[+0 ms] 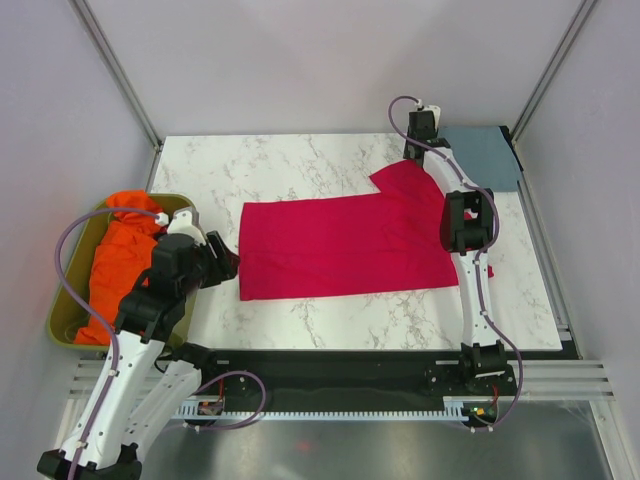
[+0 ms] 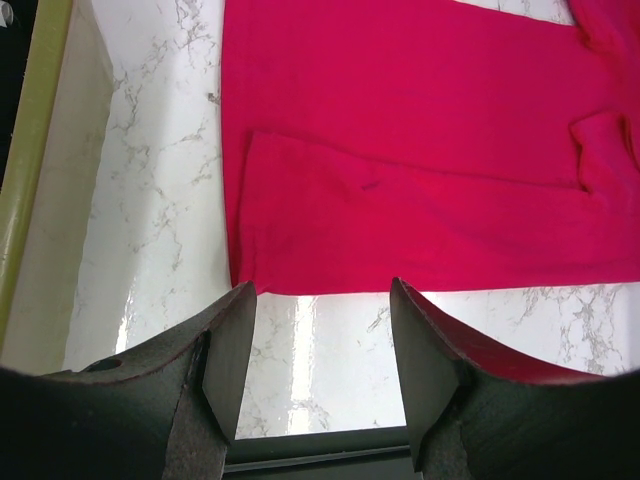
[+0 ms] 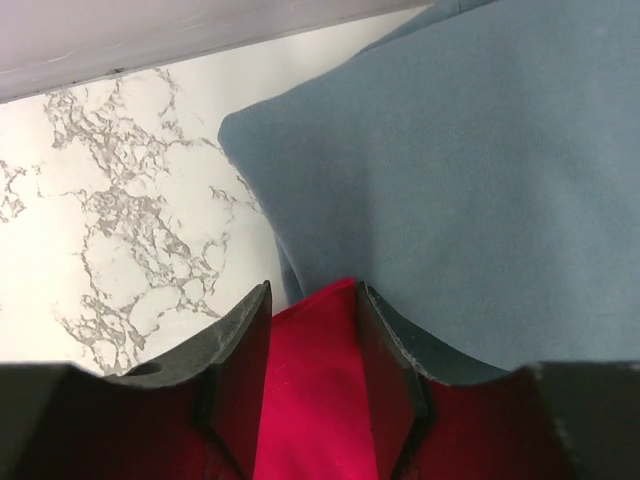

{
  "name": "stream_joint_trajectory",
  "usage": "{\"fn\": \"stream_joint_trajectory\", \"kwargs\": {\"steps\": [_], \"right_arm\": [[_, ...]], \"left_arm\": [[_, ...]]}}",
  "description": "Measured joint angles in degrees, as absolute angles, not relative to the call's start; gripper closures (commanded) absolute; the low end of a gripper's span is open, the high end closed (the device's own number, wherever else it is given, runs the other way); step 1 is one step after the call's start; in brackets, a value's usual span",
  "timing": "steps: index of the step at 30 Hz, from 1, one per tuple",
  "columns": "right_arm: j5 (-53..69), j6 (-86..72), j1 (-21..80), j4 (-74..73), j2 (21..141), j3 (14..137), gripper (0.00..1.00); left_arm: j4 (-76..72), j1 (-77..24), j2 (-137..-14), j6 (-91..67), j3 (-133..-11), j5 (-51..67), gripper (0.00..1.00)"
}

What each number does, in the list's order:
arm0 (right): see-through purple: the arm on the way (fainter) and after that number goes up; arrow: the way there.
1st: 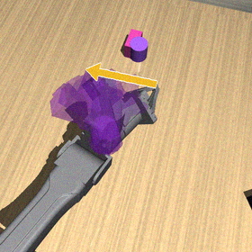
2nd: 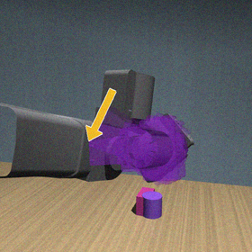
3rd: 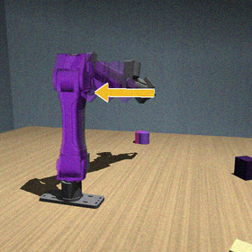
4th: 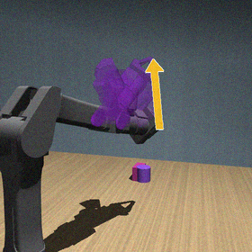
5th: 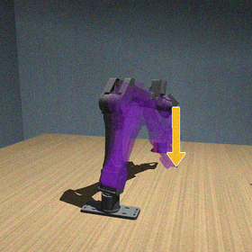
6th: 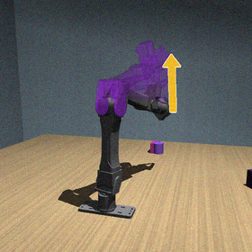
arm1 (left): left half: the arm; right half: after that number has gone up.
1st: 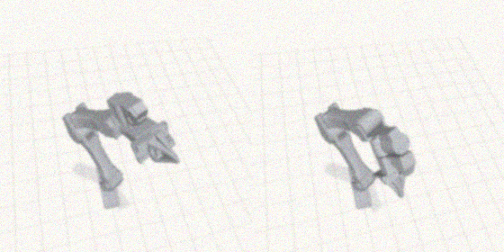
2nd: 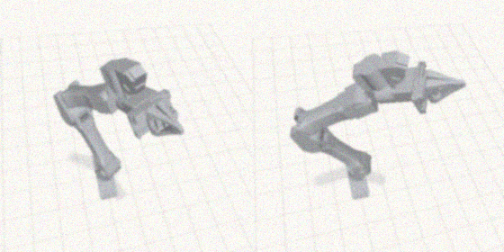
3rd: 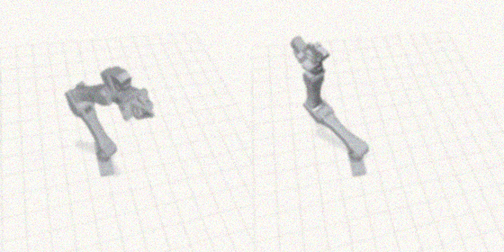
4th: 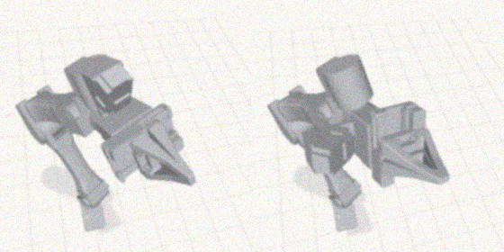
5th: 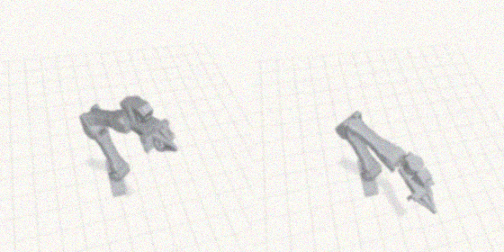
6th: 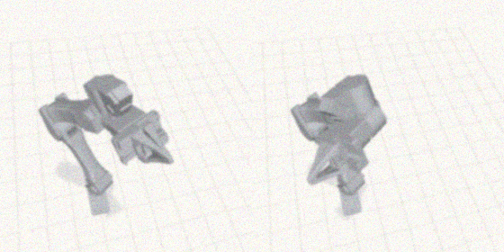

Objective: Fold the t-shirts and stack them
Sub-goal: Fold the tshirt

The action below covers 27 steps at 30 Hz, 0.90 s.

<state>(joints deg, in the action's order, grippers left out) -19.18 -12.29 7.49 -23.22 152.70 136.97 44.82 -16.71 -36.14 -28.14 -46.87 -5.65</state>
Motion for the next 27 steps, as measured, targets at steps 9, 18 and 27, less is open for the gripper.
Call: {"fn": "stream_joint_trajectory", "kwargs": {"steps": [9, 18, 27], "right_arm": [[-19.88, -11.79, 7.99, -21.32, 152.07, 134.41, 0.68], [-19.9, -11.77, 9.87, -21.43, 149.71, 131.04, 0.73], [-19.81, -11.7, 12.01, -21.39, 149.25, 129.71, 1.0]], "left_arm": [[44.62, -16.16, -36.12, -27.94, -46.87, -5.43, 0.37], [44.4, -15.92, -36.12, -27.9, -46.87, -5.39, 0.37], [44.38, -15.44, -36.07, -27.81, -46.87, -5.3, 0.37]]}}
